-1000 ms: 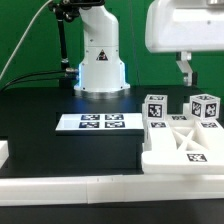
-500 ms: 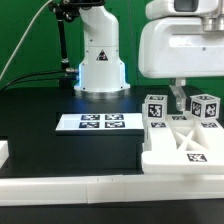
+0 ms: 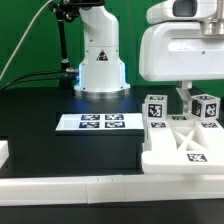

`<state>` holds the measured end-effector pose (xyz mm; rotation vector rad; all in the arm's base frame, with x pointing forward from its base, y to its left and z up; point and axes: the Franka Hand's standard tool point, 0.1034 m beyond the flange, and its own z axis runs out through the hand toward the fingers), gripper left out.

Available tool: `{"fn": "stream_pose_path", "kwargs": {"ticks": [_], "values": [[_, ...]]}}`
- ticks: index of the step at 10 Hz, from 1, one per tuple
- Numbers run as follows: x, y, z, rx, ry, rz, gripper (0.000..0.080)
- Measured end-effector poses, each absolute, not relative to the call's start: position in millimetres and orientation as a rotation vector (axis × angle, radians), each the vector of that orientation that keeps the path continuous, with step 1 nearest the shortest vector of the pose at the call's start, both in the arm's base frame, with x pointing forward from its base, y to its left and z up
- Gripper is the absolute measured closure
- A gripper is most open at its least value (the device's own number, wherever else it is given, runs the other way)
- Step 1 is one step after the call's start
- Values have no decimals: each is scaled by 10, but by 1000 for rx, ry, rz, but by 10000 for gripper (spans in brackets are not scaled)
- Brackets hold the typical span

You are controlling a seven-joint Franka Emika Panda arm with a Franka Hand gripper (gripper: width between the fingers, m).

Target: Assemble chair

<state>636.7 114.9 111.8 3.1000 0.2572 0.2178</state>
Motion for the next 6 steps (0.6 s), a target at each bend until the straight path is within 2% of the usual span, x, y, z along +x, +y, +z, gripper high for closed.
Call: {"fn": "stream_pose_path", "kwargs": {"ticks": [1, 6], "values": [[6365, 1153, 1116, 3116, 121, 219, 517], [6359, 1101, 1112, 3068, -650, 245, 515]]}}
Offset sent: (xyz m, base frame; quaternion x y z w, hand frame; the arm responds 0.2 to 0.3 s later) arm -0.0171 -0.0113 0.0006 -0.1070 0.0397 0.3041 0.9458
